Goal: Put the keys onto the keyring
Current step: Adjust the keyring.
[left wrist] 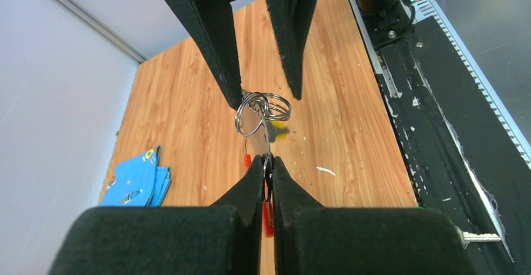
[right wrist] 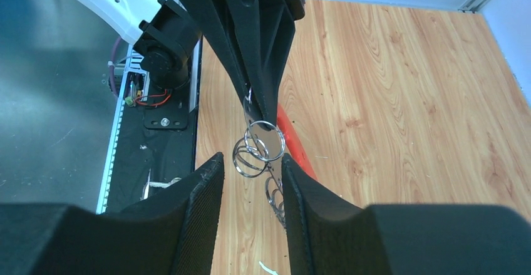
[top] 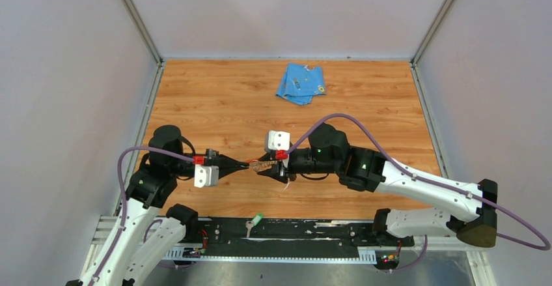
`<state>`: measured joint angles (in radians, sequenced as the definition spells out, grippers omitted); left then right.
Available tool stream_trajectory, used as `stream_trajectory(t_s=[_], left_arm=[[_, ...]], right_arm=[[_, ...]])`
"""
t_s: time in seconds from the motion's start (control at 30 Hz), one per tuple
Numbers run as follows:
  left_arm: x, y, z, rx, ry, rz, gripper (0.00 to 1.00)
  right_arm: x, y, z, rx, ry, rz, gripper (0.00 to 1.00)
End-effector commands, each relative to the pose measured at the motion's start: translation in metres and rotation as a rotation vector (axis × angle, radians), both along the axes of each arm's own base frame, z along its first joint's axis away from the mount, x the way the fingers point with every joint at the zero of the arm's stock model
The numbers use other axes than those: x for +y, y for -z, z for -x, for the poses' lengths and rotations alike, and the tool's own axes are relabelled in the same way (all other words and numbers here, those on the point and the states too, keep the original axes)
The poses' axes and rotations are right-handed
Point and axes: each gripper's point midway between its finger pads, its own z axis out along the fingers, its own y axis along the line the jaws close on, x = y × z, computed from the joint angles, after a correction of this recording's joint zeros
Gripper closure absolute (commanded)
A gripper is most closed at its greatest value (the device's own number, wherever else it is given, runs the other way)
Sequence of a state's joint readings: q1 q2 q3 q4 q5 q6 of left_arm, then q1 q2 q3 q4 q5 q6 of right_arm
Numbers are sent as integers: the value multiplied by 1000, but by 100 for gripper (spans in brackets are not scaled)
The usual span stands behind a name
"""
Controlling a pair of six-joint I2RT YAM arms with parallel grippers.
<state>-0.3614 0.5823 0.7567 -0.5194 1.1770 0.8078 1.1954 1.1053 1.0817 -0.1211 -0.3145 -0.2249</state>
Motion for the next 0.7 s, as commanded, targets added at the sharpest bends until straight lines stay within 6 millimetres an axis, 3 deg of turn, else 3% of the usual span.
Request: stream_trajectory(t_s=[0.0, 0.2, 0.23, 0.43, 0.53, 0.6, 0.67], left_arm=[[0, -19, 8, -43, 30, 31, 100], [1, -16, 8, -28, 25, 26, 100], [1, -14, 7, -28, 23, 22, 100], [3, 3, -4, -49, -20, -17, 99], [3, 2, -4, -51, -17, -16, 88], [3, 0, -3, -49, -15, -13, 70], [3, -3, -1, -49, -10, -8, 67]], right_arm=[[5, -15, -11, -64, 13, -26, 62], [8, -23, -18, -92, 34, -45, 97], [7, -26, -17, -96, 32, -52, 99], [-2, -26, -14, -89, 33, -42, 99], [-3, -22, -11, -67, 27, -29, 99], [-3, -22, -10, -53, 28, -30, 99], [-2, -23, -10, -45, 30, -32, 99]])
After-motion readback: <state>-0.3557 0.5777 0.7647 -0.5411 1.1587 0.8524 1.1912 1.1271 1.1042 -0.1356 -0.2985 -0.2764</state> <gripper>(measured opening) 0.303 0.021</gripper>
